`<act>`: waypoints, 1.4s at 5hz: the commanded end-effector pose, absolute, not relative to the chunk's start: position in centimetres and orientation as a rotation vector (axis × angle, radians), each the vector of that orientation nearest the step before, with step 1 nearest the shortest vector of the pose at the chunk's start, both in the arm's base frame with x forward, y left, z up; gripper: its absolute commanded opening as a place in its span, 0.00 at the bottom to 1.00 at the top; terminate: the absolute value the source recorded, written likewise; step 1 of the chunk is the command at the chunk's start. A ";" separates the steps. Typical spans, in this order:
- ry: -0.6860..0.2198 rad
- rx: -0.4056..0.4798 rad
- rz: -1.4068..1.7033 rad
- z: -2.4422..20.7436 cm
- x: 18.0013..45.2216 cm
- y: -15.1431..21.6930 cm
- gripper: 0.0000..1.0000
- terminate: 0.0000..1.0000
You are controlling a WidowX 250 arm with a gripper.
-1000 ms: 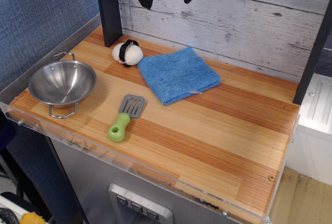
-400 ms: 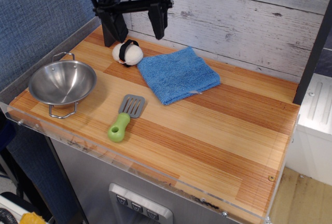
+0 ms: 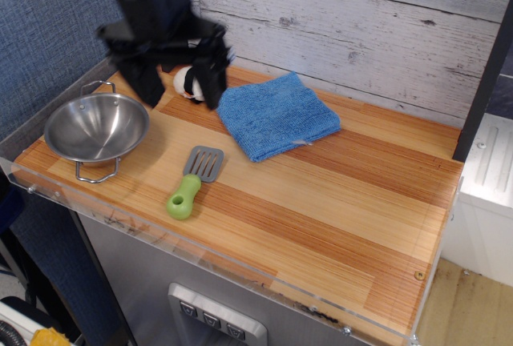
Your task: Move green spatula to right side of table
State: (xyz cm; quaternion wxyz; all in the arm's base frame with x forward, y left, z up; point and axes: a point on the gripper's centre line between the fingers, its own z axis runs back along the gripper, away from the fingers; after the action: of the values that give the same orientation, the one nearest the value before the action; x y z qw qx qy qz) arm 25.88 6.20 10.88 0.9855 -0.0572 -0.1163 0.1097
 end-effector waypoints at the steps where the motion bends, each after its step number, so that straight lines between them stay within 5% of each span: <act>1: -0.265 -0.090 0.247 8.7 25.2 7.4 1.00 0.00; 3: -0.215 -0.044 0.234 4.5 25.0 7.2 1.00 0.00; 6: -0.192 -0.061 0.220 1.4 24.2 5.8 1.00 0.00; 7: -0.208 -0.048 0.229 1.3 23.7 6.0 0.00 0.00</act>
State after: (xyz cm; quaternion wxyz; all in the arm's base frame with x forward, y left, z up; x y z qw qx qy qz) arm 23.56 5.69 0.82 0.9886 -0.0256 -0.0947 0.1145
